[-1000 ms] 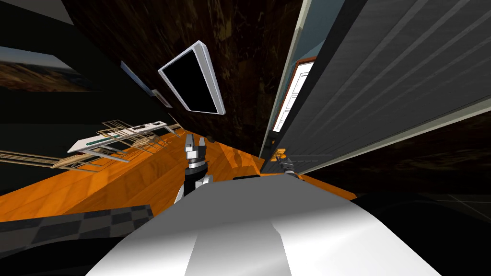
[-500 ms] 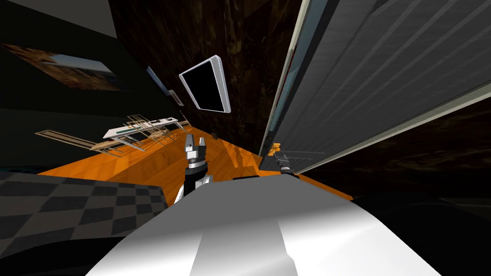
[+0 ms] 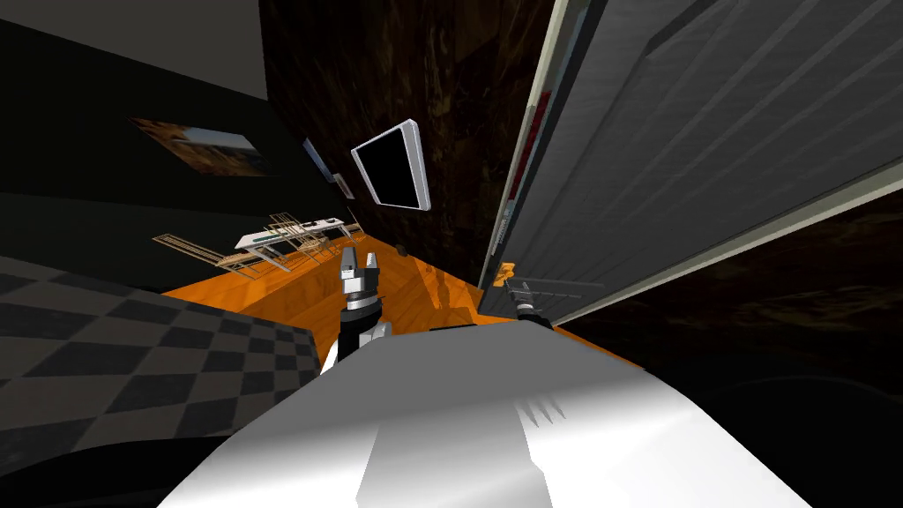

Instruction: Pull the door open

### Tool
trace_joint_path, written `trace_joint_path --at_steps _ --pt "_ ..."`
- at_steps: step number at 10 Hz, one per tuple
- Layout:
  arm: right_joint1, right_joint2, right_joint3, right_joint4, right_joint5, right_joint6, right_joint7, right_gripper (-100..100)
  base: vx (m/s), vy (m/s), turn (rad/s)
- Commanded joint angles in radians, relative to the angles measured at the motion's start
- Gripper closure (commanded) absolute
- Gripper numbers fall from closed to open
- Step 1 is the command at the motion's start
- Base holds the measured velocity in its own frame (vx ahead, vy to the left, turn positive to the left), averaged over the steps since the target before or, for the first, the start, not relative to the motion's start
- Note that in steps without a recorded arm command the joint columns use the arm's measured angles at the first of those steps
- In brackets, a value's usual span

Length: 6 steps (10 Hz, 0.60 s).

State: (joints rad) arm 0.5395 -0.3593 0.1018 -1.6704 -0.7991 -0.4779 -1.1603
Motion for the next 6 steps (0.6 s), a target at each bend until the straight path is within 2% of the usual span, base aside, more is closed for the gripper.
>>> trace_joint_path --at_steps 1,2,3,4,6 --pt "-0.013 -0.01 -0.019 0.021 -0.01 -0.003 -0.015 -100 0.211 -0.008 0.094" --pt "-0.021 -0.018 -0.036 0.033 -0.019 -0.002 -0.024 -100 0.212 -0.029 0.138" --pt "-0.013 -0.011 -0.026 0.019 -0.014 0.001 -0.015 -100 0.102 -0.017 0.035" --pt "-0.013 -0.011 -0.026 0.019 -0.014 0.001 -0.015 100 -0.005 -0.002 -0.047" --pt "-0.013 -0.011 -0.026 0.019 -0.014 0.001 -0.015 100 -0.034 -0.007 0.003"
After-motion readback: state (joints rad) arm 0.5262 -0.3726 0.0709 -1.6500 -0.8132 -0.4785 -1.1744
